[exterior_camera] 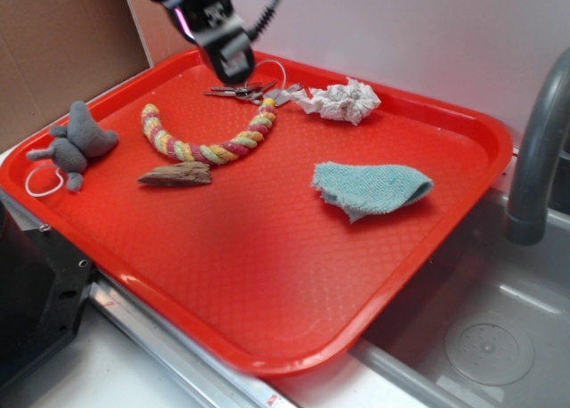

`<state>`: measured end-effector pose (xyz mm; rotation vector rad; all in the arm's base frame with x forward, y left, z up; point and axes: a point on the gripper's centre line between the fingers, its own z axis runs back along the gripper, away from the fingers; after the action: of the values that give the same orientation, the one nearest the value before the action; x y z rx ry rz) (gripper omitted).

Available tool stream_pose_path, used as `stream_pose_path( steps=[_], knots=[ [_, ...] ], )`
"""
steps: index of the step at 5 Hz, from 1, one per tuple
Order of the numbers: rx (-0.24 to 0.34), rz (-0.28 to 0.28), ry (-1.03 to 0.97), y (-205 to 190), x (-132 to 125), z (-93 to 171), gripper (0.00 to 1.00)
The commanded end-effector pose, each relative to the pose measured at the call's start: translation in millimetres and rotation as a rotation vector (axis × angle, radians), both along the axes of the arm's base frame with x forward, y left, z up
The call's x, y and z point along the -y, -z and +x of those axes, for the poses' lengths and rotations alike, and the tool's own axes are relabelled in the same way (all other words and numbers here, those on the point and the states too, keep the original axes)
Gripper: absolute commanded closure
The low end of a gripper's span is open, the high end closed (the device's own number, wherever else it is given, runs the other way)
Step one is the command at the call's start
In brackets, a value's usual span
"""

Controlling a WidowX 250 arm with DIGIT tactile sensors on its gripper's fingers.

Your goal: Grab the blue cloth.

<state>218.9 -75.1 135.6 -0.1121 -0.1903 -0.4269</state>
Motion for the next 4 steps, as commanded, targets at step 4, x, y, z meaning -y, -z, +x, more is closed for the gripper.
stream_pose_path(
  steps=[4],
  knots=[
    [-0.092,0.192,0.095,74.0,80.9,36.1,0.0]
  ],
)
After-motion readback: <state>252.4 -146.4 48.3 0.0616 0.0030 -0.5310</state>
